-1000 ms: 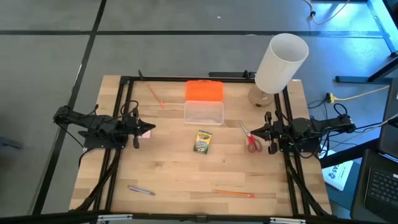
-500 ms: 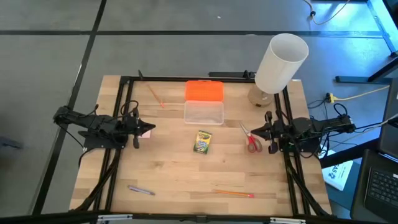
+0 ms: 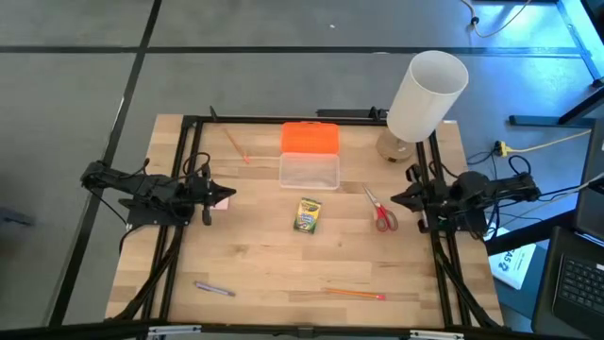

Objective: Pack school essentials
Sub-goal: Put the red scissors into the orange supply box

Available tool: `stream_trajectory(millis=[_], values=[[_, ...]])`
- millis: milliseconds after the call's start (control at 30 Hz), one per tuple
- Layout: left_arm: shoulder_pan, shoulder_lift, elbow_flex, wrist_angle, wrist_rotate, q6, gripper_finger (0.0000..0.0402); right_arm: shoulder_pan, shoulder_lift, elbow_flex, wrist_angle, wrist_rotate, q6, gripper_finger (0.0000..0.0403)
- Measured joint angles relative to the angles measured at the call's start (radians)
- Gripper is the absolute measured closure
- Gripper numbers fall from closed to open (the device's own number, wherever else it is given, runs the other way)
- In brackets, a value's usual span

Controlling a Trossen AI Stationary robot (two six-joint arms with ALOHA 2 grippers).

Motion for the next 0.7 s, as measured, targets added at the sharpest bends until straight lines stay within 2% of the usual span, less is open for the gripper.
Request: stream_trajectory(millis=[400,533,700], values=[[0.000,0.000,0.000,0.000,0.000,0.000,0.0401,0.000,0.198,0.350,-0.020,0.171,-0.215,0.0401],[0.000,0.000,0.000,0.000,0.000,0.000,0.0401,0.000,0.303,0.488,-0.108,0.295,-0.274,0.0401],[0.000,0.000,0.000,0.000,0.000,0.000,0.0401,0.000,0.449,0.667,-0.305,0.413,-0.245,0.0401]])
